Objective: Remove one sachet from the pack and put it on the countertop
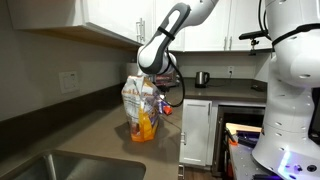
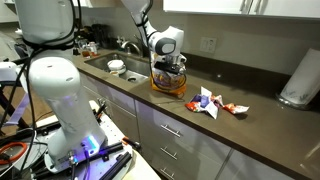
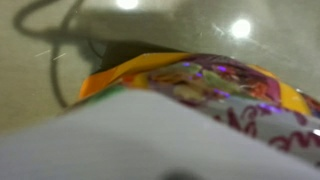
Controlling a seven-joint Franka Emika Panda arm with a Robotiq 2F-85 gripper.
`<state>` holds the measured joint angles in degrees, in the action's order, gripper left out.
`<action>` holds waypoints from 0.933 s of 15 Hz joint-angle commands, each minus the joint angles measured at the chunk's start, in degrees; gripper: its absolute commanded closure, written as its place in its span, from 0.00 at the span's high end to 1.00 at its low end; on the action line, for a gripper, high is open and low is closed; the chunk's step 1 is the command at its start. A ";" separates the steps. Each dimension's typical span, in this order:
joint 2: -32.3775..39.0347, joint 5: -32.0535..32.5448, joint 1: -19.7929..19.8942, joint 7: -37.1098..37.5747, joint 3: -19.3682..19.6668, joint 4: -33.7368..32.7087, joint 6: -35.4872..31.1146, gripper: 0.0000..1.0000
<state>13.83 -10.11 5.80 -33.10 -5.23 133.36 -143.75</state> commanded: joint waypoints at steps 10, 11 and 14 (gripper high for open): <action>-19.22 2.50 -2.63 -0.78 3.70 4.08 9.77 0.02; -20.31 2.83 -3.03 -0.60 4.16 3.98 10.52 0.01; -23.01 3.63 -3.95 -0.17 5.37 3.59 12.16 0.02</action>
<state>-5.51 -7.52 3.13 -33.12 -1.51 136.16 -133.72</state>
